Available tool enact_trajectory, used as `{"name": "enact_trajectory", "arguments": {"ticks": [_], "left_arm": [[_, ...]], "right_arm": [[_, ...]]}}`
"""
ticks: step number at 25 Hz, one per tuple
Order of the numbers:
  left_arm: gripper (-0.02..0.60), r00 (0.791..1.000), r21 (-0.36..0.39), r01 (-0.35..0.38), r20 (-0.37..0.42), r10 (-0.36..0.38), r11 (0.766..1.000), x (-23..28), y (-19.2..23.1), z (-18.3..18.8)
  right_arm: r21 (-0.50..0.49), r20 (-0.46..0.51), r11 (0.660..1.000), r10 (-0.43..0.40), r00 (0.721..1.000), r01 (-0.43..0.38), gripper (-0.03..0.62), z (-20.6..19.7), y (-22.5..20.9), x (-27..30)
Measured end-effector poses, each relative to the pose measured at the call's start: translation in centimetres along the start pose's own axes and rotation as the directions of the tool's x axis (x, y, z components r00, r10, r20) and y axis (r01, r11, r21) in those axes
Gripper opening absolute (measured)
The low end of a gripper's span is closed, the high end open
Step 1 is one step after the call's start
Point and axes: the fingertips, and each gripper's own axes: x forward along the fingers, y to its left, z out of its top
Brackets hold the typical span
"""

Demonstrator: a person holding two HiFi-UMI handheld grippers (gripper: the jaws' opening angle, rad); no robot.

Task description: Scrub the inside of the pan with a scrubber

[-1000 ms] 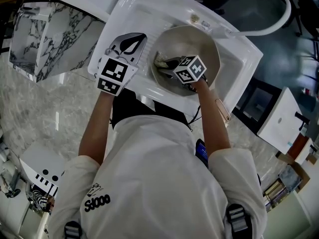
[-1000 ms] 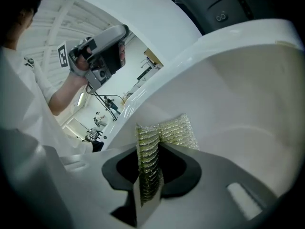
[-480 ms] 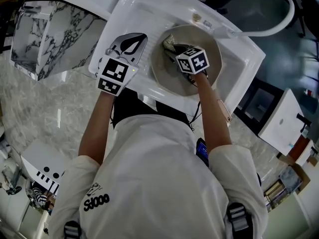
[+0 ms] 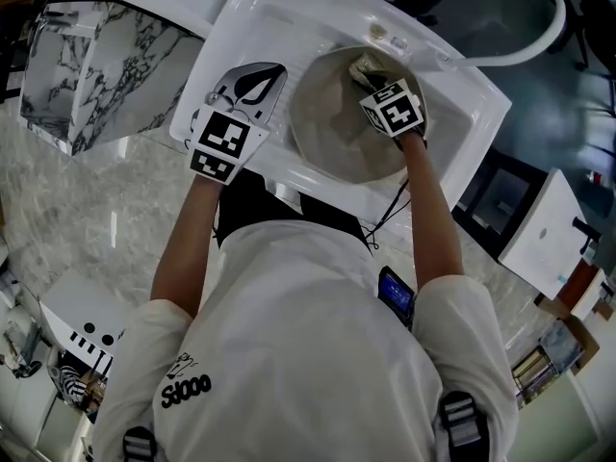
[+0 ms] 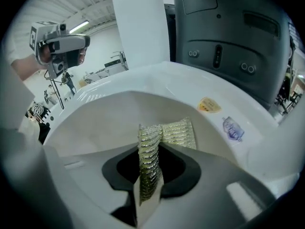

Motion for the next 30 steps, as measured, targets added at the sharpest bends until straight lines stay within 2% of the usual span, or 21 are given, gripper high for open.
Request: {"name": "enact_trajectory", "arguments": {"ticks": [7, 11, 16, 19, 26, 30], "left_arm": [[0.005, 1.000, -0.005, -0.011, 0.002, 0.011, 1.000, -0.5, 0.2, -0.1], [0.005, 1.000, -0.003, -0.010, 0.006, 0.010, 1.000, -0.6, 0.0, 0.0], [0.005, 1.000, -0.005, -0.007, 0.005, 0.007, 1.000, -0.7, -0.5, -0.3], [0.005, 1.000, -0.009, -0.008, -0.001, 0.008, 1.000, -0.8, -0.5, -0.6], [0.005, 1.000, -0.018, -0.008, -0.010, 0.008, 1.000, -1.1, -0.5, -1.1], [0.005, 1.000, -0.019, 0.001, -0.006, -0.001, 1.000, -1.0, -0.9, -1.0]], "right_arm": [[-0.165, 0.010, 0.983, -0.086, 0.996, 0.086, 0.084, 1.9, -0.6, -2.5], [-0.216, -0.014, 0.972, -0.099, 0.995, 0.093, 0.083, 2.1, -0.4, -2.7], [-0.221, -0.119, 0.974, -0.086, 0.989, 0.058, 0.083, -0.7, -0.5, -1.1], [-0.182, -0.162, 0.983, -0.058, 0.985, 0.028, 0.083, -2.1, -0.4, -0.3], [-0.136, -0.203, 0.991, -0.012, 0.979, -0.016, 0.084, -3.3, -0.3, 0.8], [-0.106, -0.221, 0.990, 0.066, 0.973, -0.092, 0.084, -4.1, 1.2, 0.9]]}}
